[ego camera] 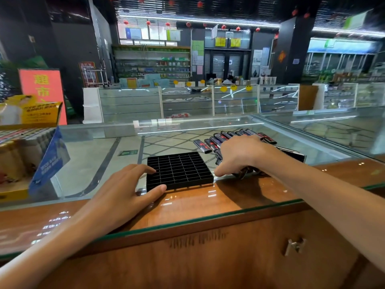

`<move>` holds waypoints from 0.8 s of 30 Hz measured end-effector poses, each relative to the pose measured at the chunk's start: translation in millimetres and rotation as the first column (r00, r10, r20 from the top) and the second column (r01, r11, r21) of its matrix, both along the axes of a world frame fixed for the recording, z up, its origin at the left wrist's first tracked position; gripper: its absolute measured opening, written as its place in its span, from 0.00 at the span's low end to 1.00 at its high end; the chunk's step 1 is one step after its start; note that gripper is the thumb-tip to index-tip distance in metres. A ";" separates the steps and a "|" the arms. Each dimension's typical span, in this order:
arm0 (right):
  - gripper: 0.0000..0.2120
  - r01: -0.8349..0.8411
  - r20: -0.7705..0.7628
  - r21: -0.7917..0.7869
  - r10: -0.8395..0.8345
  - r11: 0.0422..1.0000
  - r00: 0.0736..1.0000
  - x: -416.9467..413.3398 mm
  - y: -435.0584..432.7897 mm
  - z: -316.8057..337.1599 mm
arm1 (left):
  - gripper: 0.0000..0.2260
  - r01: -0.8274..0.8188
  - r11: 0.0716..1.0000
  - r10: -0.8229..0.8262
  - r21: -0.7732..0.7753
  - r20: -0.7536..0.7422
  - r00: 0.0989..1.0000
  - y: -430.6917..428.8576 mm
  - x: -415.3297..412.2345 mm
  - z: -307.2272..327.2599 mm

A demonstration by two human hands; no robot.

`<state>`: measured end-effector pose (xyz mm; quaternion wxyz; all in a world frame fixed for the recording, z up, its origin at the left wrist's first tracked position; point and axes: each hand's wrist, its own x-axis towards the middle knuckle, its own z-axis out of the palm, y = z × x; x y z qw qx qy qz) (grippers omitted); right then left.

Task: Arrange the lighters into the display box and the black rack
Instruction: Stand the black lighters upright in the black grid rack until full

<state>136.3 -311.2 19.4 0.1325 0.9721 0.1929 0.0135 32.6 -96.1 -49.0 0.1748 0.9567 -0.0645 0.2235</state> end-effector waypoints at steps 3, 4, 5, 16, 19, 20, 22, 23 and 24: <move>0.15 -0.015 -0.015 0.000 0.015 1.000 1.000 1.3 -1.0 -0.5 | 0.35 -0.009 1.000 0.009 0.012 0.000 1.000 1.0 -0.4 0.0; 0.16 -0.022 -0.008 0.004 0.022 1.000 1.000 0.9 -1.1 -1.5 | 0.35 -0.010 1.000 0.010 0.012 0.000 1.000 0.9 -0.4 -0.1; 0.16 -0.031 0.005 0.003 0.031 1.000 1.000 0.9 -0.5 -2.4 | 0.35 -0.010 1.000 0.010 0.012 0.000 1.000 0.7 -0.2 0.1; 0.14 -0.089 -0.078 -0.108 0.081 0.990 0.994 7.3 13.0 2.5 | 0.33 0.018 1.000 -0.018 -0.009 -0.056 0.998 2.7 -0.4 6.3; 0.16 -0.082 -0.087 -0.119 0.072 0.990 0.994 8.7 17.1 2.0 | 0.32 0.021 1.000 -0.022 -0.014 -0.071 0.997 3.9 -2.2 7.3; 0.16 -0.077 -0.084 -0.115 0.068 0.990 0.994 8.9 17.5 0.3 | 0.32 0.022 1.000 -0.024 -0.016 -0.074 0.997 4.3 -2.7 7.1; 0.17 -0.068 -0.060 -0.072 0.064 0.995 0.996 9.1 16.3 -1.4 | 0.31 0.029 0.999 -0.030 -0.021 -0.073 0.997 4.9 -2.4 6.7; 0.18 -0.076 -0.045 -0.025 0.075 0.997 0.996 9.5 14.6 -0.6 | 0.31 0.033 0.999 -0.035 -0.021 -0.073 0.997 5.3 -2.0 6.4; 0.18 -0.095 -0.032 0.037 0.097 0.995 0.995 10.0 12.0 1.3 | 0.32 0.038 0.999 -0.040 -0.020 -0.078 0.996 6.2 -1.7 6.0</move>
